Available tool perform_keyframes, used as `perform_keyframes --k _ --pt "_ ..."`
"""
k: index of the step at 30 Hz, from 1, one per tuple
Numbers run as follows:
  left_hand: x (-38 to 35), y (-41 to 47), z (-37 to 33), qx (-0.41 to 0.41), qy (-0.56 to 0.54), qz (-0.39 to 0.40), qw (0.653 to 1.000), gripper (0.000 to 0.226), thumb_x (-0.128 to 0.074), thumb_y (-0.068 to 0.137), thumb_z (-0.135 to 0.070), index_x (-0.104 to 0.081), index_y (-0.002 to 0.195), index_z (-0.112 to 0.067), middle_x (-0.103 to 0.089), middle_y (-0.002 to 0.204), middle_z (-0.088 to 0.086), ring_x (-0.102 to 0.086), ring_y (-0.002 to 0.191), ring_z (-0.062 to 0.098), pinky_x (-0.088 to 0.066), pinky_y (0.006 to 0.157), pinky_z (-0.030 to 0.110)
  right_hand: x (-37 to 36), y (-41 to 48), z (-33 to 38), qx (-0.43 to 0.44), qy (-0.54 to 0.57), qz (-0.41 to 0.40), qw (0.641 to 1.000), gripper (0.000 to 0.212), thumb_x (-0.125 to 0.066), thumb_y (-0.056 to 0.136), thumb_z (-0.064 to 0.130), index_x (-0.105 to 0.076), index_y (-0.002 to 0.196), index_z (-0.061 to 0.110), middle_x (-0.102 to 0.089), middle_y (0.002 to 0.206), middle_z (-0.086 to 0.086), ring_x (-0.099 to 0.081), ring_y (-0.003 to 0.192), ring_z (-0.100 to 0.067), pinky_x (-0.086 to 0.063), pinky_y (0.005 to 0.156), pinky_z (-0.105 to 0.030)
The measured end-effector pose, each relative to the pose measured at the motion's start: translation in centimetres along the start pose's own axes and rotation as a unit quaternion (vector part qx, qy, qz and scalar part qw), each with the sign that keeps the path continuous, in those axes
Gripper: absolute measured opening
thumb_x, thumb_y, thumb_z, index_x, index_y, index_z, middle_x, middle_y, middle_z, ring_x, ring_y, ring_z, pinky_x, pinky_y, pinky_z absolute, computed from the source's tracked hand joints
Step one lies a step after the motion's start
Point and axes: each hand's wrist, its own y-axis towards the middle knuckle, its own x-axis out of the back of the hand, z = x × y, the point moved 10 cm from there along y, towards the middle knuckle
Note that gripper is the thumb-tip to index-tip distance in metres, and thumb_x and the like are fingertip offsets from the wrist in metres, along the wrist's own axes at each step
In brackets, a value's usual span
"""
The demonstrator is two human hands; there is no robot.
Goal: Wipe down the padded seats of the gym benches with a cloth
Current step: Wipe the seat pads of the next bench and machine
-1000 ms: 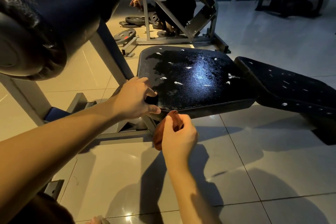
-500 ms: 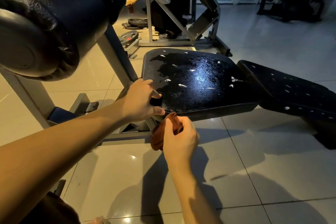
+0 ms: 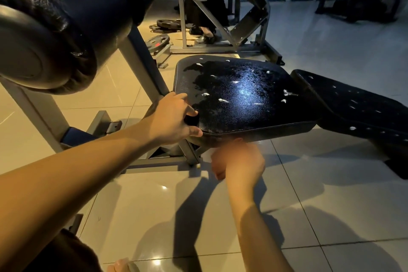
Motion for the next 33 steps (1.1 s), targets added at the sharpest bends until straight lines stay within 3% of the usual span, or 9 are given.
perform_keyframes --k 2,6,10,13,17,20,24,33 --pt "0.0 -0.1 -0.1 0.000 -0.003 -0.001 1.000 0.061 -0.078 0.077 -0.059 -0.071 0.126 -0.021 -0.057 0.110 -0.002 -0.048 0.107 0.018 -0.043 0.087 0.037 -0.3 -0.4 0.4 -0.001 0.018 0.003 1.000 0.014 -0.071 0.087 0.031 -0.063 0.079 0.022 -0.068 0.078 0.004 -0.066 0.079 -0.019 -0.059 0.074 -0.044" --pt "-0.1 -0.1 0.0 0.009 -0.005 -0.008 1.000 0.061 -0.078 0.078 -0.058 -0.071 0.127 -0.022 -0.055 0.109 -0.004 -0.046 0.105 0.015 -0.041 0.084 0.035 -1.8 -1.2 0.7 -0.041 0.069 0.014 0.997 0.017 -0.072 0.089 0.021 -0.062 0.076 0.018 -0.068 0.075 -0.004 -0.067 0.075 -0.024 -0.056 0.061 -0.031" --pt "-0.2 -0.2 0.3 0.020 -0.007 -0.007 1.000 0.062 -0.078 0.077 -0.059 -0.071 0.127 -0.024 -0.056 0.113 -0.006 -0.047 0.110 0.015 -0.044 0.092 0.041 -2.0 -1.4 -0.7 -0.097 0.077 0.020 0.992 0.015 -0.072 0.089 0.021 -0.065 0.076 0.016 -0.070 0.077 -0.006 -0.070 0.076 -0.027 -0.062 0.061 -0.041" --pt "-0.2 -0.2 0.2 0.020 -0.008 -0.005 1.000 0.062 -0.078 0.077 -0.059 -0.070 0.127 -0.024 -0.056 0.116 -0.005 -0.046 0.112 0.016 -0.043 0.095 0.041 -2.4 -1.7 -0.7 -0.109 0.099 0.024 0.989 0.012 -0.072 0.090 0.019 -0.066 0.080 0.015 -0.070 0.080 -0.009 -0.071 0.074 -0.027 -0.058 0.049 -0.034" --pt "-0.2 -0.3 0.2 0.022 -0.010 -0.007 1.000 0.062 -0.078 0.077 -0.058 -0.070 0.127 -0.023 -0.056 0.114 -0.006 -0.046 0.111 0.015 -0.043 0.093 0.040 -2.7 -1.9 -1.7 -0.143 0.085 0.031 0.986 0.013 -0.073 0.090 0.021 -0.065 0.081 0.015 -0.070 0.082 -0.011 -0.070 0.073 -0.027 -0.063 0.059 -0.043" --pt "-0.1 -0.2 0.1 0.018 -0.008 -0.008 1.000 0.062 -0.078 0.077 -0.059 -0.071 0.126 -0.022 -0.056 0.114 -0.004 -0.047 0.111 0.016 -0.043 0.093 0.040 -2.9 -1.9 -1.2 -0.145 0.110 0.036 0.983 0.009 -0.072 0.091 0.019 -0.068 0.087 0.012 -0.071 0.084 -0.012 -0.070 0.071 -0.024 -0.060 0.050 -0.036" --pt "0.1 -0.3 0.1 0.017 -0.009 -0.009 1.000 0.061 -0.079 0.077 -0.058 -0.071 0.125 -0.022 -0.057 0.116 -0.006 -0.046 0.112 0.015 -0.042 0.093 0.039 -3.3 -2.2 -2.3 -0.187 0.104 0.055 0.975 0.013 -0.072 0.091 0.018 -0.065 0.080 0.015 -0.070 0.080 -0.010 -0.070 0.071 -0.027 -0.063 0.059 -0.052" --pt "0.0 -0.3 0.2 0.018 0.000 -0.004 1.000 0.061 -0.078 0.077 -0.059 -0.071 0.126 -0.022 -0.057 0.117 -0.006 -0.047 0.112 0.015 -0.043 0.093 0.037 -3.9 -2.8 -1.7 -0.226 0.150 0.085 0.959 0.012 -0.068 0.091 0.009 -0.069 0.085 -0.001 -0.072 0.075 -0.018 -0.071 0.068 -0.034 -0.052 0.044 -0.030"
